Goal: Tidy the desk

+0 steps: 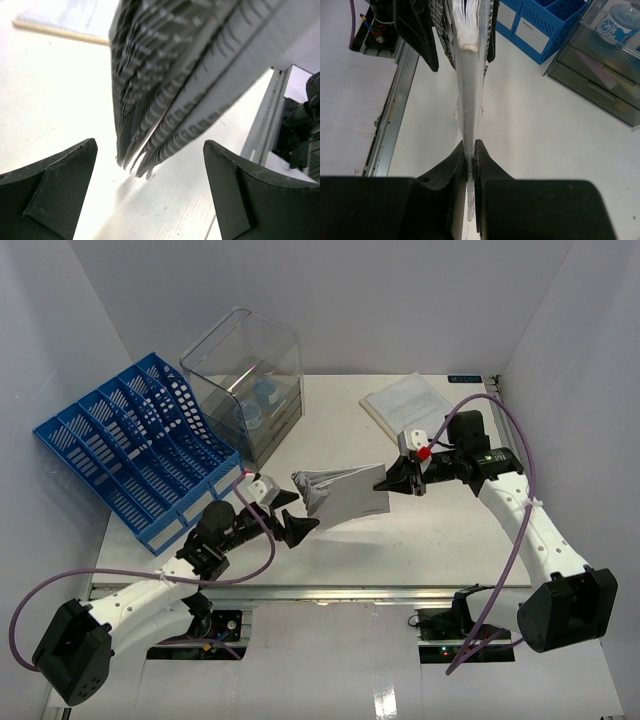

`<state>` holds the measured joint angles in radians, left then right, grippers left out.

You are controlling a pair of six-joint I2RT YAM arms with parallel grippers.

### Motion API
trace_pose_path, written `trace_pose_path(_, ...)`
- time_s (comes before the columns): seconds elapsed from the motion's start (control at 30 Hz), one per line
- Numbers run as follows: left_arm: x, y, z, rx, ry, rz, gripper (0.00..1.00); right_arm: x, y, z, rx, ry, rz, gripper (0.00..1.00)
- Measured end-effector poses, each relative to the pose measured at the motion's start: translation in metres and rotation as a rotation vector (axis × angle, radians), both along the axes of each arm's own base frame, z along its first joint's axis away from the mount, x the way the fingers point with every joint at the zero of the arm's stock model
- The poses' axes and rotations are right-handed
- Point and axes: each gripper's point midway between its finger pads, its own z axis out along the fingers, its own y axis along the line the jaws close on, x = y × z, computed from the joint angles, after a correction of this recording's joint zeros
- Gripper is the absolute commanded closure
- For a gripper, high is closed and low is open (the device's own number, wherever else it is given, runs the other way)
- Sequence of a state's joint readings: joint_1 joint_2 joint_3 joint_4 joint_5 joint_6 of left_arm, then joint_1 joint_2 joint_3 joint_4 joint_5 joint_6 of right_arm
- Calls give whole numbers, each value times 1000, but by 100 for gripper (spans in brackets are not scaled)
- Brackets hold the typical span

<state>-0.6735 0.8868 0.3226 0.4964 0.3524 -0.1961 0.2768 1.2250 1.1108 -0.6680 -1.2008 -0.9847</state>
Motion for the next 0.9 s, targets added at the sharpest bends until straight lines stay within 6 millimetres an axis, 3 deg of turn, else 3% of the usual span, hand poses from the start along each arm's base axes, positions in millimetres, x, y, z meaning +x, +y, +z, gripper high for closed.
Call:
trace_pose_path(0.2, -11, 10, 18, -42, -187, -11, 2, -15, -4, 12, 19, -85, 13, 92)
trace_pose_path(0.33, -17, 4, 32, -69, -259, -66, 2, -20, -4, 19, 36, -105, 24, 92)
trace_pose_path(0.43, -21, -5, 29, -65, -264, -127, 3, -23, -4, 21, 48, -104, 34, 92)
trace_pose_path(0.53, -27, -12, 25, -66, -256, -186, 9, -27, -4, 21, 55, -96, 41, 92)
trace_pose_path(0.7, -29, -25, 35, -75, -251, -258, 20, -33, -3, 20, 68, -75, 57, 92)
trace_pose_path(0.77, -26, -29, 41, -79, -249, -272, 26, -35, -2, 20, 72, -61, 64, 92)
trace_pose_path(0.9, -26, -34, 45, -84, -245, -298, 63, -41, 1, 14, 69, -30, 75, 88)
